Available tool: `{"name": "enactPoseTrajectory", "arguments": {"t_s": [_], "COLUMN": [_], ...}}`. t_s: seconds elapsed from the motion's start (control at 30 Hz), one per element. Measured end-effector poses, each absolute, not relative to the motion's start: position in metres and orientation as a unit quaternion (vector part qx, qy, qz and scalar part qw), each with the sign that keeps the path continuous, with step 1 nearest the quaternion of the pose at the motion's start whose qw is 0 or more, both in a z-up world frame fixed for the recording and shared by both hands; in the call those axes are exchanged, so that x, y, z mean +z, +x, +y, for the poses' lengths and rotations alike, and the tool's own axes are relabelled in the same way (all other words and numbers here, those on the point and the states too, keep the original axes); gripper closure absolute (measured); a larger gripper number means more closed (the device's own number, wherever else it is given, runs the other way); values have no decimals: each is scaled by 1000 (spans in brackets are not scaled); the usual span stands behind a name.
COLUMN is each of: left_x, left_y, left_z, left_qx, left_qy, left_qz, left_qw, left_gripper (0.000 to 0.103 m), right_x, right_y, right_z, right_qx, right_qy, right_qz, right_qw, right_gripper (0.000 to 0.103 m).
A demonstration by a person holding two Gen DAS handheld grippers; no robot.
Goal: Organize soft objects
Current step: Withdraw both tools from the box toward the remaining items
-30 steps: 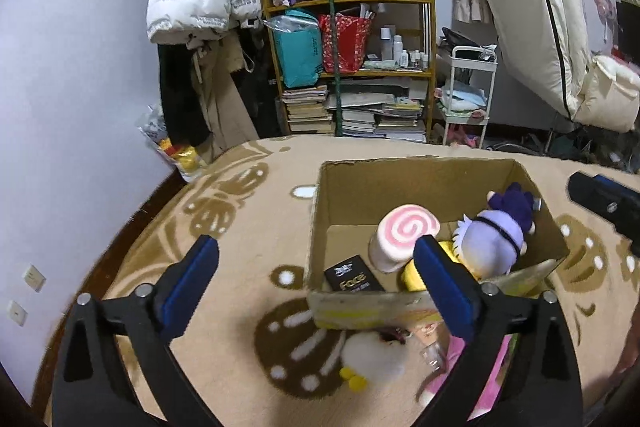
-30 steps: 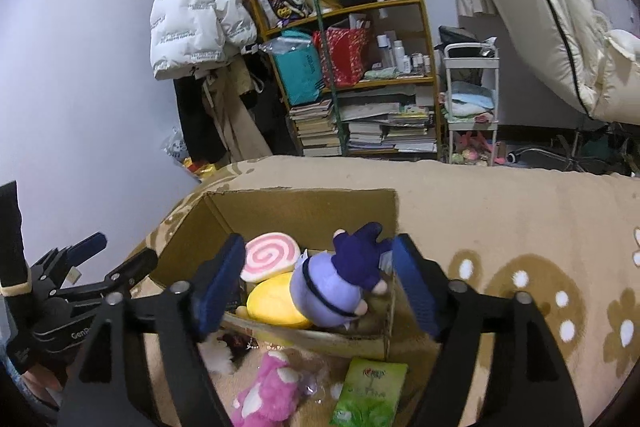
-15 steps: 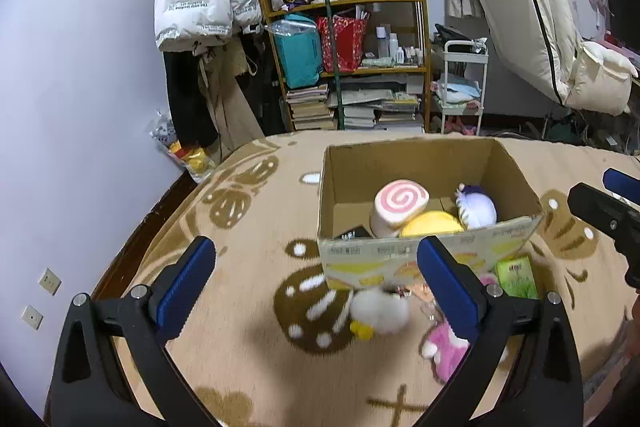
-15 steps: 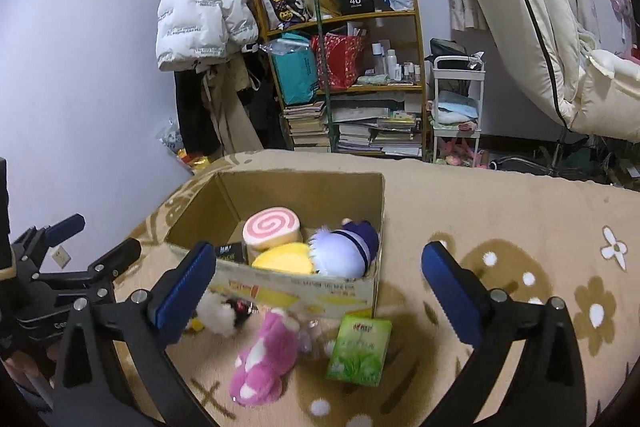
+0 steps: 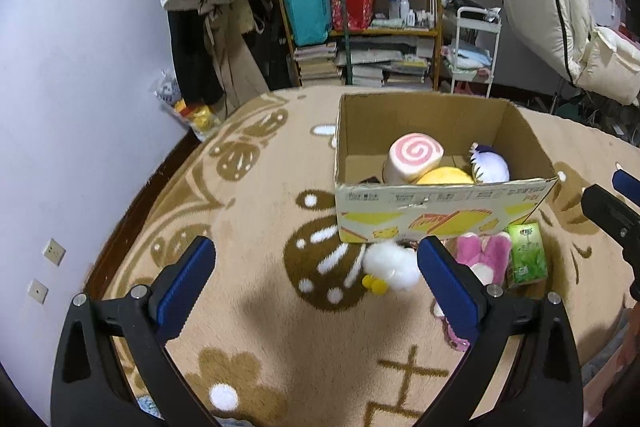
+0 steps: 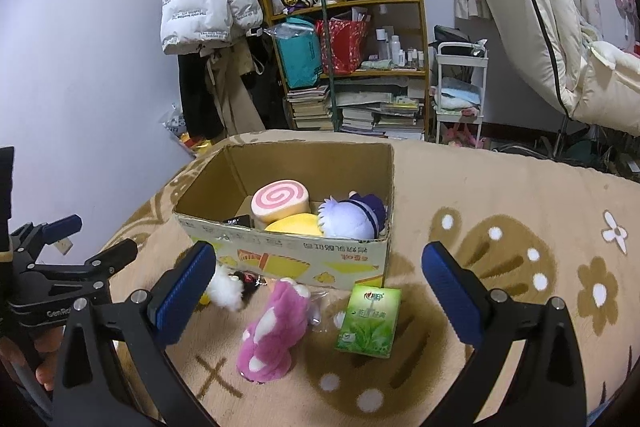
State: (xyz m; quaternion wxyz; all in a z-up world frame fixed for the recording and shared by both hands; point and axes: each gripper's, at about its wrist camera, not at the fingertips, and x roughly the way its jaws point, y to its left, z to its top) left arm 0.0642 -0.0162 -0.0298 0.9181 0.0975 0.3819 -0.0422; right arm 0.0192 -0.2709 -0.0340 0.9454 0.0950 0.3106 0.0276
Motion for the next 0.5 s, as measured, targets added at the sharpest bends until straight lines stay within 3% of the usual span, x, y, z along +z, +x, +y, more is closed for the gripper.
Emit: {"name": "enactPoseTrajectory", "arguments": {"t_s": [0.5], "left_x": [-60], "left_y": [109], "left_z": [-10], "left_qx": [-52], "left_qy": [62], "left_qz": [453], "left_qw": [888], "left_gripper": [3], "right_x": [-70], "right_y": [54], "right_z": [-266], "right_qx": [40], "right_qy": [125], "right_qz": [368], "right_qw": [921], "right_gripper": [0]}}
